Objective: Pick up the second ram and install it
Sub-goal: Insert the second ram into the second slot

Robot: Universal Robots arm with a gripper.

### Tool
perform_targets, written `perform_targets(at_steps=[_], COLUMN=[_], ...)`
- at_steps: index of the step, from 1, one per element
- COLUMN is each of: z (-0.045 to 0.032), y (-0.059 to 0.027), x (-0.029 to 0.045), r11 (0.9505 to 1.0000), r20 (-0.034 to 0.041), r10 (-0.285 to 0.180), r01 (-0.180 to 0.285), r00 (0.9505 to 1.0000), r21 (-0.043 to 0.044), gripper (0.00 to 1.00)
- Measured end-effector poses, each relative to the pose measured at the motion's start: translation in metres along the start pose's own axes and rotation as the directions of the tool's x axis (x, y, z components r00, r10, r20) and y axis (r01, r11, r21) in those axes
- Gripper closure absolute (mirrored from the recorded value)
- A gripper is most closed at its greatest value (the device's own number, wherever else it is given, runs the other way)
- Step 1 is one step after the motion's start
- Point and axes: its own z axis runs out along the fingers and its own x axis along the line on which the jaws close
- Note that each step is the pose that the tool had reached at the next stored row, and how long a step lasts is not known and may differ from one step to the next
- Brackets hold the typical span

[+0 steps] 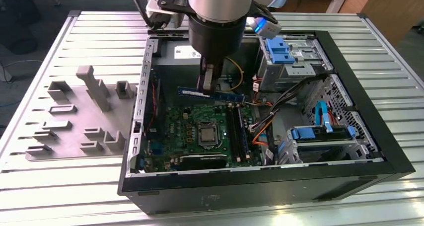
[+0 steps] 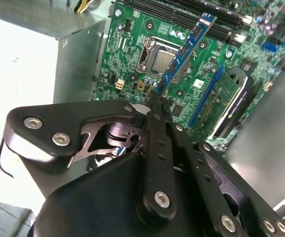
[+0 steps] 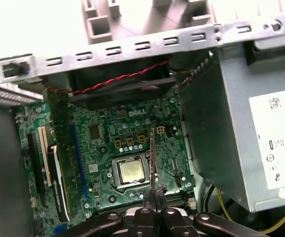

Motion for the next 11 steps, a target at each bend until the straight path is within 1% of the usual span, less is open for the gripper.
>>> perform_targets(at_steps=[3,6,9,11], z=[0.0009,0.0018,0.0028,0.0034], y=[-0.0001,-0.0001,-0.0001,-0.0002], x=[0.0000,0.0001,0.0001,0.0001], r11=[0.9985,0.9941,0.9865,0.9800], r20=[0.0028,0.0056,0.0086,0.0107], r10=[0.055,0.108,0.163,0.199], r01=[-0.055,-0.108,-0.163,-0.199], r00=[0.9985,0.9941,0.9865,0.9800], r21=[0.0026,0.0050,0.0074,0.0088], gripper=[0.89,0.89,0.89,0.89])
